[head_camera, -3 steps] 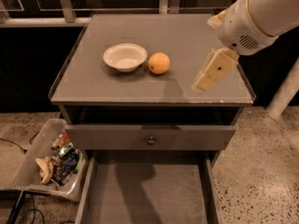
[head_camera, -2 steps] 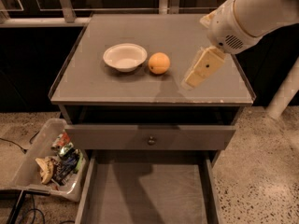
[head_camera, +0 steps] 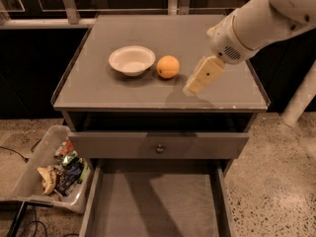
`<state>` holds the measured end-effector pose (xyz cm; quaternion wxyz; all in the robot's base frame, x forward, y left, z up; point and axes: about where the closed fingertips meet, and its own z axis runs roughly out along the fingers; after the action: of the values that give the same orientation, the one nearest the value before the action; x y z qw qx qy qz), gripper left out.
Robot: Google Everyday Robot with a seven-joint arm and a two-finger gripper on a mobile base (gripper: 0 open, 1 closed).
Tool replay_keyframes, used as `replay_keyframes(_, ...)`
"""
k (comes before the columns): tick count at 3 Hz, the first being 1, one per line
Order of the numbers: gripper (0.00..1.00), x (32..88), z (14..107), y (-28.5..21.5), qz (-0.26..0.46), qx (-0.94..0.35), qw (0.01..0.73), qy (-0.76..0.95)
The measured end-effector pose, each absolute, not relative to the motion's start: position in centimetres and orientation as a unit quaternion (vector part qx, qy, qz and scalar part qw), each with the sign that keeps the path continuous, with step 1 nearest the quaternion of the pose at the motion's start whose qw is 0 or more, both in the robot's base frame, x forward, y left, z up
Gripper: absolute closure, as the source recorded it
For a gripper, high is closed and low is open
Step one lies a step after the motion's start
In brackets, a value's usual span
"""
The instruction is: Place orange into middle drawer
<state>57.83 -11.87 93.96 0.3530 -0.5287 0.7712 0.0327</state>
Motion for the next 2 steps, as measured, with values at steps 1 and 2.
replay_keyframes(1, 0.00, 59.5, 92.3, -11.7, 0.044, -0.518, 0.349, 0.780)
replay_keyframes(2, 0.00, 61.9, 91.6, -11.4, 0.060, -0.507, 0.356, 0.783)
